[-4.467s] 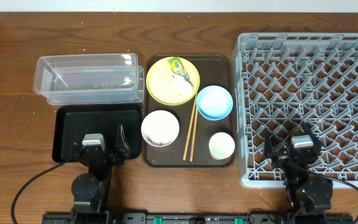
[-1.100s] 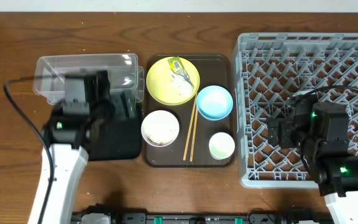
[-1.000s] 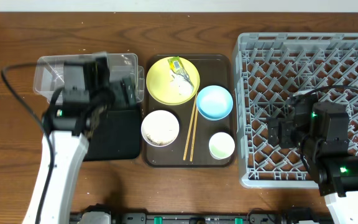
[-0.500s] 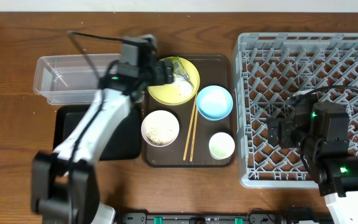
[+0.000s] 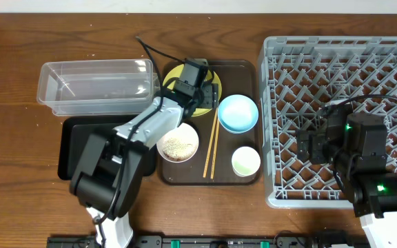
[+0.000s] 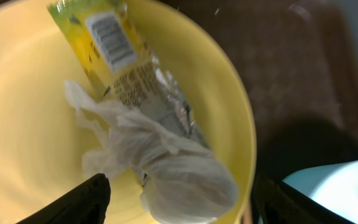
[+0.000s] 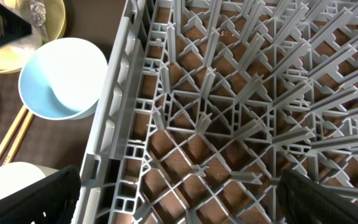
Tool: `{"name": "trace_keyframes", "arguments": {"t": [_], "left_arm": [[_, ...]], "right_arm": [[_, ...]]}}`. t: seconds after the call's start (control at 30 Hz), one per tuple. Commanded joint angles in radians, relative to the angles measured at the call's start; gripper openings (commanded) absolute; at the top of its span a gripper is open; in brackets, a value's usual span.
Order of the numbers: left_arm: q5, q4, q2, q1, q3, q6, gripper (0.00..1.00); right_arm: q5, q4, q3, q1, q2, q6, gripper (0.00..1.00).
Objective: Sort waste into correct bins and load items into the dishwasher rack
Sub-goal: 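Reach the left gripper to the yellow plate and grasp the tissue, then carry the tissue with the left gripper and drop it into the clear bin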
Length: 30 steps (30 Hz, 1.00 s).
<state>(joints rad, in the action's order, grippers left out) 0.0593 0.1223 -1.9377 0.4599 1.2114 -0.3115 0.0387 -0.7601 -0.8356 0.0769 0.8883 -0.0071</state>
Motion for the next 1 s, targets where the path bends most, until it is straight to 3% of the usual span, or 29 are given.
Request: {"name": "trace_keyframes", "arguments": {"t": [0.0,0.1,0.27,0.33,0.4,0.73,0.97], "left_arm": [[-0.046,-0.005,-0.033,0.003,0.019,-0.001,0.75],[-0.046,-0.005,-0.044,0.003,0.019,-0.001,0.66],[-0.046,-0.016,-0.043,0.003,0.019,-0.001,0.26],[-0.046,-0.007,-0.042,0.003,0.019,-0.001,0.14],[-0.046,0.005,-0.037,0.003,0.020,-0.001,0.09],[-0.047,0.151,0.188,-0.039,0.020,0.000,0.07],[-0.153,0.266,0.372,-0.179,0.019,-0.001,0.07]], "right_arm": [[0.011,0.001,-0.021,-0.006,0.000,0.014,0.99],[0.011,0.001,-0.021,-0.006,0.000,0.014,0.99],[0.011,0.001,-0.021,-0.006,0.000,0.014,0.99],[0.011,0.001,-0.021,-0.006,0.000,0.014,0.99],[0.011,0.000,-0.021,-0.006,0.000,0.014,0.99],[0.011,0.000,-0.021,-0.006,0.000,0.013,0.99],[0.011,0.001,-0.021,-0.006,0.000,0.013,0.99]]}}
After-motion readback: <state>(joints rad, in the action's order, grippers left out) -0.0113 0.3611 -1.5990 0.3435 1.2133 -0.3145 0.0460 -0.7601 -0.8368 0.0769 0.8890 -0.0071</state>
